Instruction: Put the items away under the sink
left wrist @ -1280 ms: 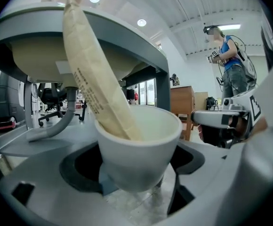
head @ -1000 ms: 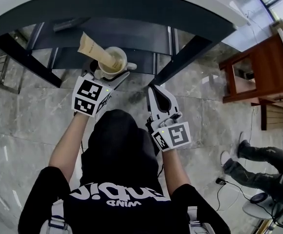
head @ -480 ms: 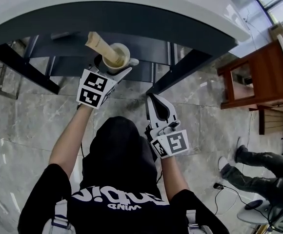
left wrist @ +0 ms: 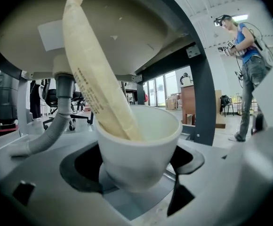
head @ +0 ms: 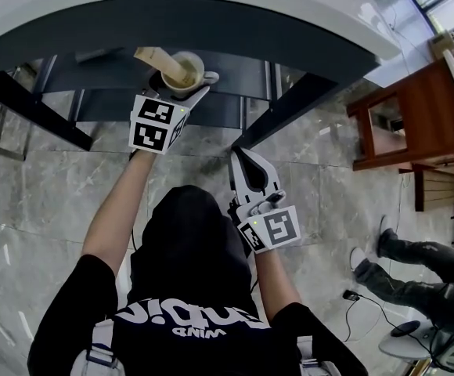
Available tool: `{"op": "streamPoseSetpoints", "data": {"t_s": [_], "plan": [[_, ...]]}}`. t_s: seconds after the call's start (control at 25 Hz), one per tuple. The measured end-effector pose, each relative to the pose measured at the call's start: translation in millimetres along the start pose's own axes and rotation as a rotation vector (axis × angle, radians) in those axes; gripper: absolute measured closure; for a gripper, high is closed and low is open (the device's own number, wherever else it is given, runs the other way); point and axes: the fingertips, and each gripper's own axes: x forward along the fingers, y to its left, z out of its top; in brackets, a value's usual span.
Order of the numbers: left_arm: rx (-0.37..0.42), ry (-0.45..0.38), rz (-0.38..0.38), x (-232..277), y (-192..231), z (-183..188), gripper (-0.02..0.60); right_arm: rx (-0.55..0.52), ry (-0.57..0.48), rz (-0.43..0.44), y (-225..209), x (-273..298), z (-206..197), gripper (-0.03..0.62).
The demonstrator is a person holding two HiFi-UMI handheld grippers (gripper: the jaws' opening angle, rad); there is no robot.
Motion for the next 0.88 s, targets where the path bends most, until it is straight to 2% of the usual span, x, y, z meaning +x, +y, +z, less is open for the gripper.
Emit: {"op": "streamPoseSetpoints", "data": {"t_s": [0.32,0.48,0.88], "plan": [[-0.019,-0.021,0.076,10.6,9.3,0.3,0.135,-0.003,-0.011,-0.005,0.1,-1.0,2.0,0.576],[-0.019,-0.031,0.094,15.0,10.8,1.1,0.135,-0.002,-0.01,-0.004,-0.1,-0.8,1.6,0.576],[-0.084,-0.065,0.129,20.8,19.1,1.0,0.137,0.008,0.007,-0.008,1.2,-3.5,-5.3,0.576]]}}
